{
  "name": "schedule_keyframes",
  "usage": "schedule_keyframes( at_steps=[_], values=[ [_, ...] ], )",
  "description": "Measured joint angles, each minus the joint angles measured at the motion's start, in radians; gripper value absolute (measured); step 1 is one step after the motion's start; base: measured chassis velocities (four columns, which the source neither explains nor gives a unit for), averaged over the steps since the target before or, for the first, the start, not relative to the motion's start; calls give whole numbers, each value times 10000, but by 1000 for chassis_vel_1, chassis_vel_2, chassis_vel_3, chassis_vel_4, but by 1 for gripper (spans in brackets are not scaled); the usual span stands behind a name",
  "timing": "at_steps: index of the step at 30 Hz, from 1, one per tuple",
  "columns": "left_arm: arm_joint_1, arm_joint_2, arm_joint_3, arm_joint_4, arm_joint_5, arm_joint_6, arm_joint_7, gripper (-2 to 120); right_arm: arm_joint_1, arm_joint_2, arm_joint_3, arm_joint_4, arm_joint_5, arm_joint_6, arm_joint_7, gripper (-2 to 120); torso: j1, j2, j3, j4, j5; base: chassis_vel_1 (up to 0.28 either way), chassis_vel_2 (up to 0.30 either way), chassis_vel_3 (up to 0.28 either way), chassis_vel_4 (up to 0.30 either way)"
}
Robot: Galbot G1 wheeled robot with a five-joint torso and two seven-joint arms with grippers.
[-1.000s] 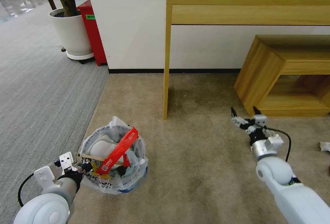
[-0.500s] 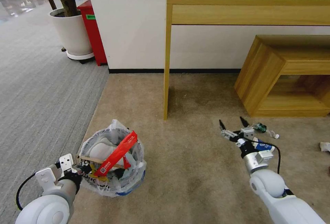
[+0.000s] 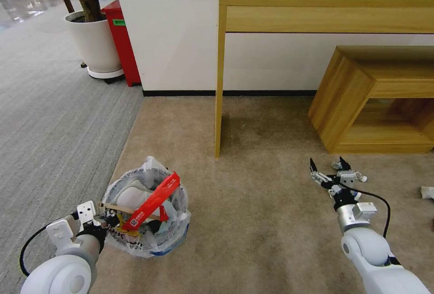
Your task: Pick up the trash bin and place the garbage on the floor into it.
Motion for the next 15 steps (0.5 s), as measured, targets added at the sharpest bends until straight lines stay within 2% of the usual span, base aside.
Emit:
schedule_keyframes(
  at_steps=[15],
  values=[
    [-23, -65, 25, 94, 256, -52, 253, 0, -184, -152, -1091, -263, -651, 439, -365, 100, 0, 0, 0, 1, -2, 0, 0, 0, 0]
  ],
)
